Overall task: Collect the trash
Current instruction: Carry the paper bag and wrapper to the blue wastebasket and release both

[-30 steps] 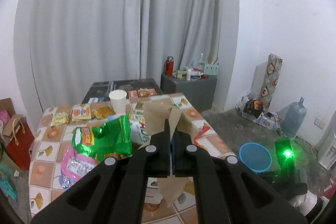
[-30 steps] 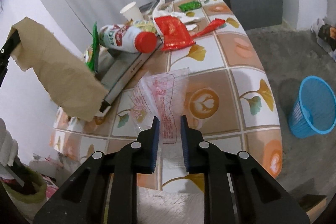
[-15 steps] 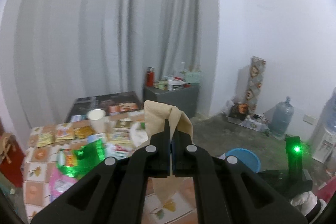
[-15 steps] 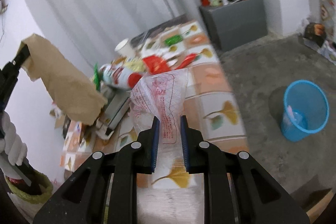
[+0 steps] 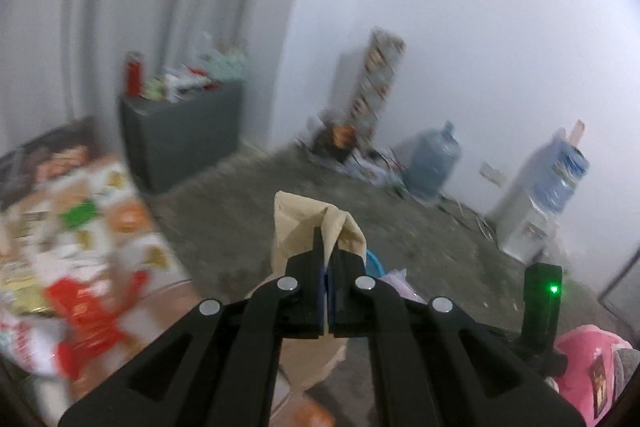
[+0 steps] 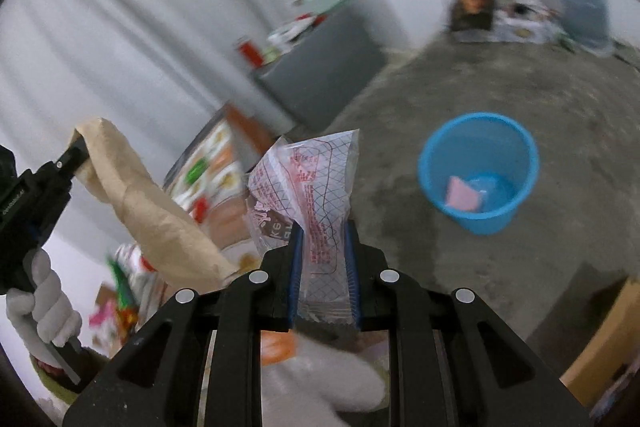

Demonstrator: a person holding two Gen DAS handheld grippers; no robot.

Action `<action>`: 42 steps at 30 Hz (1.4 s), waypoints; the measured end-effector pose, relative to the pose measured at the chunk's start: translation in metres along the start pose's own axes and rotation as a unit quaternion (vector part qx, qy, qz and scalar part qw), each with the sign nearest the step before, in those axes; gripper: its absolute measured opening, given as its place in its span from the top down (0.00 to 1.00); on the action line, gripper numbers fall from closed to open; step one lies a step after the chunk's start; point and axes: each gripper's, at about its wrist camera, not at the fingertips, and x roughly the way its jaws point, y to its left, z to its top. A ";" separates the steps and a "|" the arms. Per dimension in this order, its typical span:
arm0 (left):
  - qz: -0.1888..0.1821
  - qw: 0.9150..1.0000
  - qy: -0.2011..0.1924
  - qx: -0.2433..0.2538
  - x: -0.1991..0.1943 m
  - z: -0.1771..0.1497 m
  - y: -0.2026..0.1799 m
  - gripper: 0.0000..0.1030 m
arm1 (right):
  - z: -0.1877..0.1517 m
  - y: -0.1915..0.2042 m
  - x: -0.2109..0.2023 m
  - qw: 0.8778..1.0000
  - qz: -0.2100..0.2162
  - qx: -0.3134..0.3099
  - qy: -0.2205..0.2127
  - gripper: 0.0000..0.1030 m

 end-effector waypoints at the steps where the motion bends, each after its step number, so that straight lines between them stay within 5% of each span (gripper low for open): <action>1: -0.003 1.000 0.011 0.005 0.019 0.002 -0.007 0.99 | 0.005 -0.014 0.002 1.000 -0.012 0.014 -0.005 0.82; 16: -0.012 0.987 0.160 0.019 0.290 0.004 -0.047 0.99 | 0.060 -0.123 0.097 0.991 -0.087 0.102 0.021 0.80; 19: -0.015 0.983 0.181 0.013 0.328 -0.003 -0.049 0.99 | 0.070 -0.137 0.114 0.989 -0.098 0.110 0.019 0.69; 23: -0.006 0.975 0.224 -0.007 0.367 -0.017 -0.045 0.63 | 0.084 -0.158 0.146 0.987 -0.121 0.104 0.018 0.46; 32: -0.027 0.982 0.187 -0.026 0.338 -0.004 -0.042 0.50 | 0.086 -0.169 0.162 0.985 -0.160 0.053 0.037 0.40; 37: -0.046 0.987 0.151 -0.017 0.301 0.013 -0.049 0.46 | 0.084 -0.159 0.144 0.985 -0.165 0.041 0.006 0.37; 42: -0.061 0.993 0.100 -0.004 0.234 0.017 -0.046 0.32 | 0.081 -0.129 0.109 0.986 -0.162 -0.009 -0.039 0.30</action>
